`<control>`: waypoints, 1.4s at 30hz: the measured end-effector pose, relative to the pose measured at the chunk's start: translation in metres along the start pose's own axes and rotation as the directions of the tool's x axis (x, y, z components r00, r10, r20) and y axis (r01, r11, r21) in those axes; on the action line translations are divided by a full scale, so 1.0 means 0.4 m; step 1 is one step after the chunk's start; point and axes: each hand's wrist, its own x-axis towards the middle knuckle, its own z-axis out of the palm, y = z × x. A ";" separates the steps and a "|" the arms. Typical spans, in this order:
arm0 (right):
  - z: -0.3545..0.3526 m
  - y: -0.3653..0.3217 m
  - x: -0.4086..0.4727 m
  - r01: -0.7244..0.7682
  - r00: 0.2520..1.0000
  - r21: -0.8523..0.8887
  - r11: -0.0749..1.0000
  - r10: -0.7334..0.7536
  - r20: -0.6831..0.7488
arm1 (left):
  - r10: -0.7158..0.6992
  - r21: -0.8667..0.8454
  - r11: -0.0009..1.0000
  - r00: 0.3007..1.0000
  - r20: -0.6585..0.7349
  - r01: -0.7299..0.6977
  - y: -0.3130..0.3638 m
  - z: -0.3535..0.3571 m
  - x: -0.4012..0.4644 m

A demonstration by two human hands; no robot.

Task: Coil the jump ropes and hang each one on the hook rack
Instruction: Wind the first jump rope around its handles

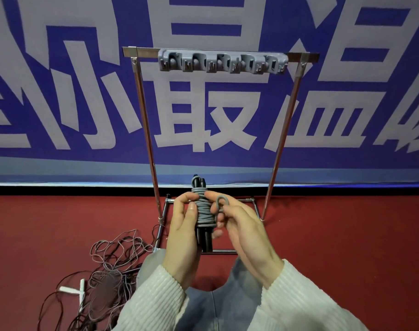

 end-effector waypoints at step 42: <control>0.002 0.097 0.008 0.182 0.954 -0.483 0.857 -0.273 -0.125 | 0.204 0.932 0.171 0.937 0.283 -0.318 0.001 -0.085 0.080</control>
